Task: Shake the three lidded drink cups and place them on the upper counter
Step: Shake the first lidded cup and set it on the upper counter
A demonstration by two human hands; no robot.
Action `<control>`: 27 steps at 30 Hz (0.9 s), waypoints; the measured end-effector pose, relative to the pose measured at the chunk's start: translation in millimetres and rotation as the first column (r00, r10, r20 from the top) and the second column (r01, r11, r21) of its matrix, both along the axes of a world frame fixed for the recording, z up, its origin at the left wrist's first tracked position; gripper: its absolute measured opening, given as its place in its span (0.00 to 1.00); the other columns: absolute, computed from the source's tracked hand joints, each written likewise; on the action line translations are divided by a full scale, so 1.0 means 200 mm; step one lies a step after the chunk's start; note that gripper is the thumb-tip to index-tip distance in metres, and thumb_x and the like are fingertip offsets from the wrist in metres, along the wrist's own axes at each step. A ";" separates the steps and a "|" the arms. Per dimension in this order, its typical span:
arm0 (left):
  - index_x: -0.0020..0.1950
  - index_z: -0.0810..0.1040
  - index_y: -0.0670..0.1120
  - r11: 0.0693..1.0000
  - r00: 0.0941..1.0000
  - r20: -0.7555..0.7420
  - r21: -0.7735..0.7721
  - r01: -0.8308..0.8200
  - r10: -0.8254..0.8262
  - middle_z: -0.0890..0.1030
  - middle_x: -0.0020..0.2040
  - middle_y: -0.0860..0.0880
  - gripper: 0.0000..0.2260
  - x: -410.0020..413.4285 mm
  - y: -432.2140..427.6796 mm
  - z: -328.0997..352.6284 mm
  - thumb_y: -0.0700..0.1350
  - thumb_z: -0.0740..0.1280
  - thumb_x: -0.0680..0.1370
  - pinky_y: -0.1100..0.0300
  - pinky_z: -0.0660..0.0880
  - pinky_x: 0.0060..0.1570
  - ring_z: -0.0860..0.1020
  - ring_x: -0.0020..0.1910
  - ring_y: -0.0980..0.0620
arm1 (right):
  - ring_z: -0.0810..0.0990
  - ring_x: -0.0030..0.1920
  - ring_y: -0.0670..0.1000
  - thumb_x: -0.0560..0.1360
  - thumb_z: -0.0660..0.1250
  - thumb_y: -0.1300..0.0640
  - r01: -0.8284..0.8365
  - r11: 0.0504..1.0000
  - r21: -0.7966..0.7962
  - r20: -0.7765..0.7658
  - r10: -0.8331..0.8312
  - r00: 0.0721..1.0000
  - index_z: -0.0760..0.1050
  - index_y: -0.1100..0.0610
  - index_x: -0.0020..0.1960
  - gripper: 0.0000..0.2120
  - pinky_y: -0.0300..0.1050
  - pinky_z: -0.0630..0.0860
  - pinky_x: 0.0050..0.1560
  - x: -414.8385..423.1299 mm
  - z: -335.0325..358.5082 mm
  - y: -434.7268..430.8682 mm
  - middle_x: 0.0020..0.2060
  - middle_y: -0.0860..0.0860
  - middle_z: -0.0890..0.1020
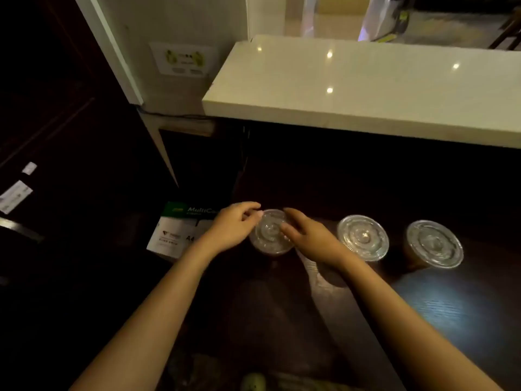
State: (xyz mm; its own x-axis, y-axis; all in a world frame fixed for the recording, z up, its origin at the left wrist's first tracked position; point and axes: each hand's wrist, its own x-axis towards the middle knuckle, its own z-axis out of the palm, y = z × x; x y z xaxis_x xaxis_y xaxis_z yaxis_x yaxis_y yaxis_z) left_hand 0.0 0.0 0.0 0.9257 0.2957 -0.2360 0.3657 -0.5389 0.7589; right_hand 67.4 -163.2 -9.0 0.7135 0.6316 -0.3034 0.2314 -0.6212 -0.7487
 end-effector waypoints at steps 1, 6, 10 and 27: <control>0.67 0.71 0.46 0.999 1.000 0.010 -0.022 -0.026 0.027 0.76 0.63 0.47 0.17 0.01 -0.02 -0.04 0.49 0.59 0.80 0.63 0.70 0.54 0.75 0.58 0.53 | 0.72 0.67 0.52 0.79 0.58 0.51 0.083 0.993 0.087 -0.007 -0.083 0.997 0.64 0.55 0.72 0.22 0.40 0.66 0.64 0.00 -0.04 0.03 0.67 0.54 0.74; 0.63 0.74 0.46 0.845 0.906 0.087 -0.407 -0.347 0.415 0.79 0.59 0.46 0.14 0.05 -0.19 -0.19 0.46 0.56 0.81 0.61 0.76 0.51 0.77 0.53 0.52 | 0.80 0.54 0.46 0.81 0.56 0.54 0.400 0.826 0.397 -0.222 -0.337 0.915 0.76 0.54 0.58 0.13 0.42 0.77 0.56 -0.06 -0.17 0.14 0.52 0.50 0.82; 0.55 0.79 0.43 0.709 0.776 0.145 -0.534 -0.461 0.614 0.81 0.50 0.47 0.11 0.07 -0.26 -0.20 0.43 0.58 0.80 0.55 0.77 0.52 0.80 0.49 0.51 | 0.81 0.41 0.36 0.80 0.58 0.58 0.533 0.665 0.523 -0.342 -0.410 0.846 0.78 0.58 0.54 0.10 0.29 0.75 0.40 -0.09 -0.21 0.18 0.44 0.47 0.82; 0.49 0.78 0.44 0.738 0.758 0.190 -0.460 -0.494 0.625 0.80 0.42 0.50 0.09 0.08 -0.25 -0.25 0.42 0.59 0.79 0.55 0.79 0.48 0.80 0.45 0.51 | 0.80 0.37 0.34 0.80 0.58 0.59 0.584 0.643 0.495 -0.311 -0.497 0.810 0.79 0.57 0.51 0.10 0.26 0.73 0.36 -0.09 -0.22 0.21 0.39 0.46 0.82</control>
State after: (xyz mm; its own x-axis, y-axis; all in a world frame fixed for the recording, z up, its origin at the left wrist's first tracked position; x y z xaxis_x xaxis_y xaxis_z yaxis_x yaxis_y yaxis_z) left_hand 15.9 -49.7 -50.6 0.6561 0.7364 -0.1650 0.2187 0.0237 0.9755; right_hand 48.8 -121.4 -53.7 0.9612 0.2285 -0.1548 -0.1404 -0.0779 -0.9870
